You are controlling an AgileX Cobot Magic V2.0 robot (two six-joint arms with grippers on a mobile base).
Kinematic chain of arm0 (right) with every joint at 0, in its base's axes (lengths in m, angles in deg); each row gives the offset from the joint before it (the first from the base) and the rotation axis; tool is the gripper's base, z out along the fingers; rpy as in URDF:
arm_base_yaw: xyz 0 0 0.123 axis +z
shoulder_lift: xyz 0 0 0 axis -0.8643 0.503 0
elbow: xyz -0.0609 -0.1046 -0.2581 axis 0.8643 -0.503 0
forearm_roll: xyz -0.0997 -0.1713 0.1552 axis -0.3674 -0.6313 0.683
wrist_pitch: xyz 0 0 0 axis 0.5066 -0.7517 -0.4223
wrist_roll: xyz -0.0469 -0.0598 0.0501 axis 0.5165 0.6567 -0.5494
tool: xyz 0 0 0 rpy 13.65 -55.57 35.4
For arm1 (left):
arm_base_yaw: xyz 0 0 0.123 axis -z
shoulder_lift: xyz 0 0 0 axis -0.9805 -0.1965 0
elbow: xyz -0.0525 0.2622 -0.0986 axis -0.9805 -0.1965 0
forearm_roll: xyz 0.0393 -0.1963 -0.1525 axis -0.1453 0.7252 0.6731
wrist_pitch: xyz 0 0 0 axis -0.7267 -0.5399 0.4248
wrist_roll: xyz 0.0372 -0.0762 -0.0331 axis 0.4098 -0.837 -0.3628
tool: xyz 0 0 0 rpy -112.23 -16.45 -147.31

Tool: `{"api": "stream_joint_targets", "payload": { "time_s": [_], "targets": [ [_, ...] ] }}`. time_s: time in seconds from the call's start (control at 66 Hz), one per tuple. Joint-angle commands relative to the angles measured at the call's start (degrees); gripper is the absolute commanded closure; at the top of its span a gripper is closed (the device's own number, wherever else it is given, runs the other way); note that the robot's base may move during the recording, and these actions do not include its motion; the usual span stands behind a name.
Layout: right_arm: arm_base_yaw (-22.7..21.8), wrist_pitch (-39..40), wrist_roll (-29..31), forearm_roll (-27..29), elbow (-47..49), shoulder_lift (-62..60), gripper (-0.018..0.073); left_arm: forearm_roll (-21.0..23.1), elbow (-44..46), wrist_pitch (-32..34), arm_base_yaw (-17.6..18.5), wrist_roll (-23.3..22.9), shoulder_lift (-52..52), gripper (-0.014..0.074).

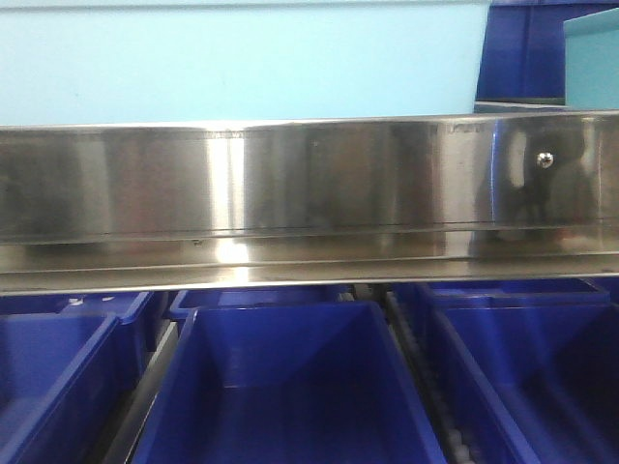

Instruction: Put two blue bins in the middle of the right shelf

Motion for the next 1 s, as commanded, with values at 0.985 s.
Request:
{"api": "stream_joint_targets", "payload": {
  "time_s": [0.985],
  "targets": [
    [-0.2, 6.3, -0.5, 0.2, 3.9, -0.2, 0.0720, 4.1, 2.0, 11.0, 0.3, 0.1, 0.2, 0.0707]
  ]
}}
